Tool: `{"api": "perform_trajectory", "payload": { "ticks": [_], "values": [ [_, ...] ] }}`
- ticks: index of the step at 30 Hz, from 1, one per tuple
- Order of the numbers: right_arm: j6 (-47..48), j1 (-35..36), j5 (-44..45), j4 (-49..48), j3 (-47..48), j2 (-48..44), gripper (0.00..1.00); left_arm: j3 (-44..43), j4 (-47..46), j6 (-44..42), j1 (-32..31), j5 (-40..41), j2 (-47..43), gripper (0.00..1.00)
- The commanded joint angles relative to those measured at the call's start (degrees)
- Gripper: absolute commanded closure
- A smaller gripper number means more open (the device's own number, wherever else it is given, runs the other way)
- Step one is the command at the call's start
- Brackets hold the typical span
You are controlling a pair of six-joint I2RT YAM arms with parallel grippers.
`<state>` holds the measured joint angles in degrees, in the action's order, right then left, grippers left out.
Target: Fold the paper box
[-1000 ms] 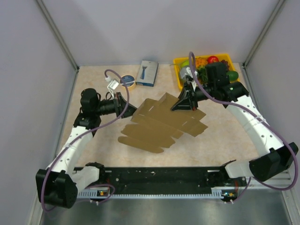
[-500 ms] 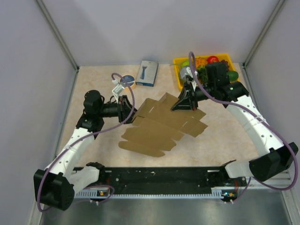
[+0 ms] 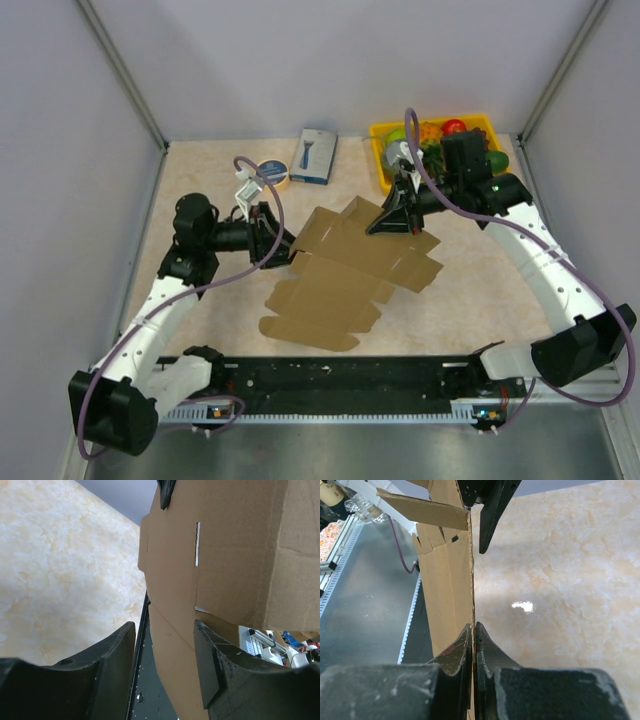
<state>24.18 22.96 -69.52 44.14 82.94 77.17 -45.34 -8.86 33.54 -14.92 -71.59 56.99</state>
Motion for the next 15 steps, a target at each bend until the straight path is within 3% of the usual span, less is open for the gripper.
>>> {"api": "perform_trajectory", "payload": {
  "ticks": [1,9,15],
  "values": [
    [0.4,-0.9,0.0,-1.6,1.6,-0.9,1.0,-2.9,-0.3,-0.2,0.9,0.4,-0.8,0.44],
    [0.6,-0.9,0.4,-1.8,1.5,-1.1,1.0,-2.6,-4.3,4.5,3.1,-4.3,0.6,0.43],
    [0.2,-0.8,-1.9,-2.0,2.1,-1.0,1.0,-0.7,-0.6,-0.2,0.1,1.2,0.6,0.44]
  ]
}}
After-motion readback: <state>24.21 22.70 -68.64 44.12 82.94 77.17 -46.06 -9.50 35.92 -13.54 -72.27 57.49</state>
